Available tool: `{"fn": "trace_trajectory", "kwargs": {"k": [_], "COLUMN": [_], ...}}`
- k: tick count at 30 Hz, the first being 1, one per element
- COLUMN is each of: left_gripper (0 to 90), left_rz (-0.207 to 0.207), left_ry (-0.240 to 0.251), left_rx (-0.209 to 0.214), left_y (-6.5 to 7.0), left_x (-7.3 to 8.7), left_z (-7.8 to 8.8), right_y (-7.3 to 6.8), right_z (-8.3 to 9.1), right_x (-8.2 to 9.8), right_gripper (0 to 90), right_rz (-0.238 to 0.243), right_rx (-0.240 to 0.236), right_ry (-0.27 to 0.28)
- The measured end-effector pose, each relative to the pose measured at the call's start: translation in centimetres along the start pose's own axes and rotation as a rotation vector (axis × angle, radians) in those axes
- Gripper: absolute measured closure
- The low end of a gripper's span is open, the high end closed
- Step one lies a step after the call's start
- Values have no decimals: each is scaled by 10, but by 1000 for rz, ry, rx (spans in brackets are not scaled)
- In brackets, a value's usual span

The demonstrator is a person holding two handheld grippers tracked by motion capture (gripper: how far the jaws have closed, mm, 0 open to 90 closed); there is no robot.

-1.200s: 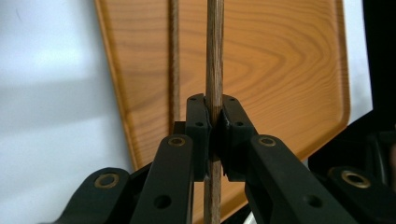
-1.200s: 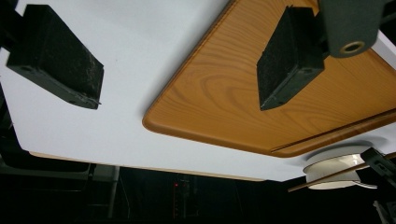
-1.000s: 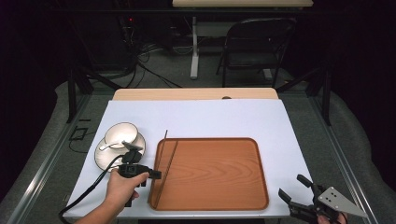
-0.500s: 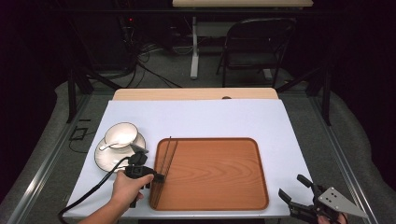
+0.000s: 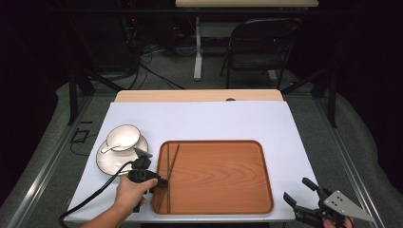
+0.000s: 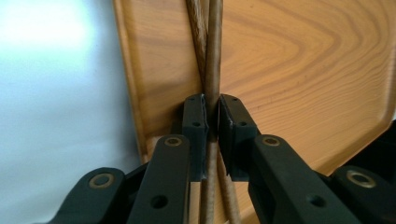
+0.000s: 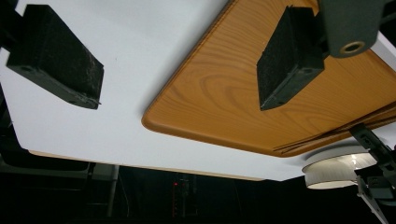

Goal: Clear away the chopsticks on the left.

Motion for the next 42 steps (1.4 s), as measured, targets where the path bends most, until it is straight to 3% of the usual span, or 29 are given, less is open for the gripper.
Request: {"fn": "trace_trajectory", "kwargs": {"k": [6,10,15,16,23,26,30,36,42], "left_gripper": [837,838,838,838,834,810,807,791,691], "left_rz": [-6,7,26,41,56,67,57,10,-46], "left_ry": [77,113,93,109,106,101,101,126,171], "left_rx": [-26,-16,-10,-9,-5,16,12,-32,-54], "left_y": [-1,-1,-4,-5,-9,-10,-10,-10,-5], "left_x": [5,8,11,12,13,11,9,10,15], "left_z": [2,8,11,11,10,8,6,12,22], "right_y": [0,0,0,0,0,0,0,0,0], "right_z": [0,0,0,0,0,0,0,0,0], "right_x": [0,0,0,0,0,0,0,0,0], "right_gripper": [144,144,144,144,144,144,144,144,144], "right_rz": [1,3,3,2,4,3,2,0,3], "right_rx": [0,0,0,0,-1,-1,-1,-1,0], "right_ry": [0,0,0,1,1,1,2,2,1]}}
Point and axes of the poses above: each handheld gripper's, and its own axes: z roughly backward along the jaws, x roughly out of its underside, y roughly to its right, the point moved 1 cm from there along -z, roughly forward along the jaws, and after that the axes turned 9 degrees about -z, right-handed, at the moved point
